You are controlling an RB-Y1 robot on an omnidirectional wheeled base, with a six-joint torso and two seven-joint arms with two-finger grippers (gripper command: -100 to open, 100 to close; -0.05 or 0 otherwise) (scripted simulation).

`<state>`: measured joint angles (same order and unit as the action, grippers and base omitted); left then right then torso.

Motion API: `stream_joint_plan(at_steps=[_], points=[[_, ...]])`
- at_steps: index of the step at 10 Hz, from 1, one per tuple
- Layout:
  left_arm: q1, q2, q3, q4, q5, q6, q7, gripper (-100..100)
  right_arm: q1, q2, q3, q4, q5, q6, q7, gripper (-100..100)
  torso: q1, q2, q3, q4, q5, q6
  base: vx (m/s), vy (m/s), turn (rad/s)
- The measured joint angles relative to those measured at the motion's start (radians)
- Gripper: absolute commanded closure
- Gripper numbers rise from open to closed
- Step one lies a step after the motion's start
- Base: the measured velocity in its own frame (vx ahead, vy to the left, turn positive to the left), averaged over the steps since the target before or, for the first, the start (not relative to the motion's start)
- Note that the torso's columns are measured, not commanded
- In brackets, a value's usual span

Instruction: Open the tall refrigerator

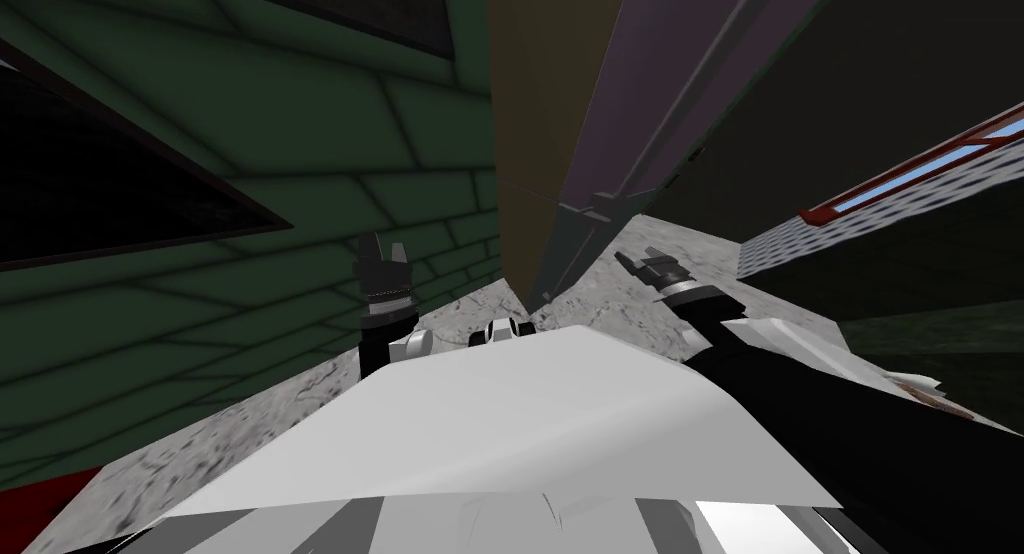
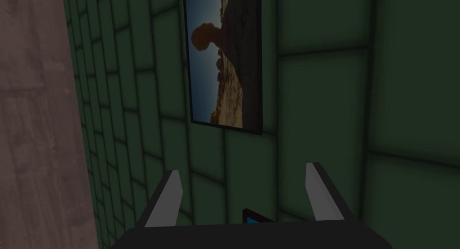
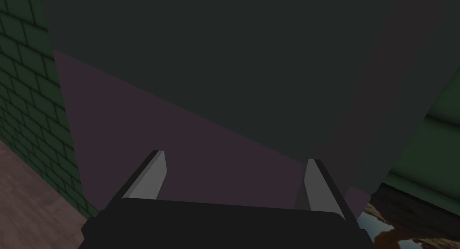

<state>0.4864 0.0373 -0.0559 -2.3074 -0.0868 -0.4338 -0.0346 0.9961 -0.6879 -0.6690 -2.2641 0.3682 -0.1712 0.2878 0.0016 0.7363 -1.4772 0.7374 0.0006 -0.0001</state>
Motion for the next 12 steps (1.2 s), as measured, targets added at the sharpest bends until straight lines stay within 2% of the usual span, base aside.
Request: stream_joint_plan(at_steps=[2, 4, 6, 8, 12], points=[[0.000, 0.000, 0.000, 0.000, 0.000, 0.000, 0.000, 0, 0.026, -0.044, -0.030, -0.002, 0.017, 0.015, 0.013, -100, -0.005, 0.002, 0.002, 0.001, -0.002, 0.000, 0.069, 0.105, -0.053], [0.000, 0.000, 0.000, 0.000, 0.000, 0.000, 0.000, 0, 0.068, -0.103, -0.080, -0.001, 0.045, 0.036, 0.037, -100, 0.000, 0.002, 0.002, 0.001, 0.000, 0.000, 0.053, 0.116, -0.047], [0.000, 0.000, 0.000, 0.000, 0.000, 0.000, 0.000, 0, 0.086, -0.146, -0.103, 0.005, 0.064, 0.048, 0.053, -100, -0.003, 0.002, 0.001, 0.001, -0.001, 0.000, 0.061, 0.107, -0.050], [0.000, 0.000, 0.000, 0.000, 0.000, 0.000, 0.000, 0, 0.124, -0.203, -0.151, 0.008, 0.089, 0.065, 0.074, -100, 0.000, 0.001, 0.001, 0.000, 0.000, 0.000, 0.062, 0.141, -0.063], [0.000, 0.000, 0.000, 0.000, 0.000, 0.000, 0.000, 0, 0.181, -0.304, -0.220, 0.015, 0.138, 0.108, 0.115, -100, -0.001, 0.002, 0.001, 0.001, -0.001, 0.000, 0.049, 0.114, -0.040]])
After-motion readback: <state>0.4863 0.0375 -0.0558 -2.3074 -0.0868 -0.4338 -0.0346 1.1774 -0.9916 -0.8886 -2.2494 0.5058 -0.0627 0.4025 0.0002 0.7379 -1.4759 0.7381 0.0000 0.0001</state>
